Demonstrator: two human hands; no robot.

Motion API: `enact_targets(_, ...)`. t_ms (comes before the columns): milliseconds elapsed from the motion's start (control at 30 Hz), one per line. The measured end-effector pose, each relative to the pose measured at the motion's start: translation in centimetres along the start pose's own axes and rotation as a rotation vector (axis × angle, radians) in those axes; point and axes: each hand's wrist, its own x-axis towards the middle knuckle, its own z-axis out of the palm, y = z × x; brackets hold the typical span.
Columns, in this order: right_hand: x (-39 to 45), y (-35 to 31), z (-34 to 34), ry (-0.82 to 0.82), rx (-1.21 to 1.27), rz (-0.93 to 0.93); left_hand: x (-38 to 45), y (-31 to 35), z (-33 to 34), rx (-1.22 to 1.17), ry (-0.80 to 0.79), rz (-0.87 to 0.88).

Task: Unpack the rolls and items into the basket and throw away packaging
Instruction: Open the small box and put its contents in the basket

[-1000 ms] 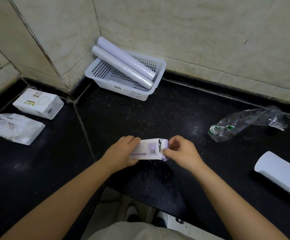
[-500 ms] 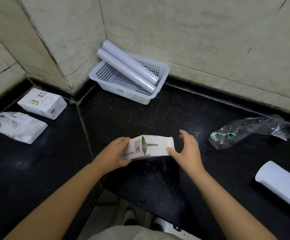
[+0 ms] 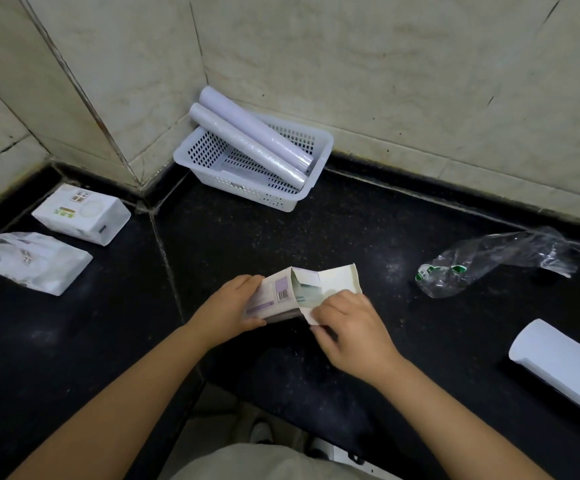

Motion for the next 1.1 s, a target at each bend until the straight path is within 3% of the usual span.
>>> enact_targets(167,-0.1,-0.7,0.4,-0.078,0.132,0.067,-0.1,0.0,0.0,-0.032,0.01,0.003)
enact_targets(300,1.3,-0.1,0.3,-0.182,0.209,0.253,-0.2,0.1,-0.1,-0.021,-0.007,0.002)
enact_targets(500,1.9,-0.1,0.5,-0.175,0.038,0.319,-0.6,0.0,-0.3,-0.087,-0.022,-0.004)
enact_targets(667,2.5,0.5,0.6,-0.176,0.243,0.21,-0.7,-0.8,-0.2,-0.124,-0.036,-0.001)
enact_targets(933,3.6,1.1,0.7,-0.381,0.283,0.179,-0.8,-1.9,0.1,-0.219,-0.017,0.0)
enact_targets(1000,3.8,1.1,0.4,-0.356,0.285,0.17,-0.7,-1.8,0.0,-0.229,-0.019,-0.001)
enact_targets(1100,3.9,1.5,-0.4,-0.134,0.269,0.146,-0.4,-1.6,-0.2,-0.238,-0.027,0.02)
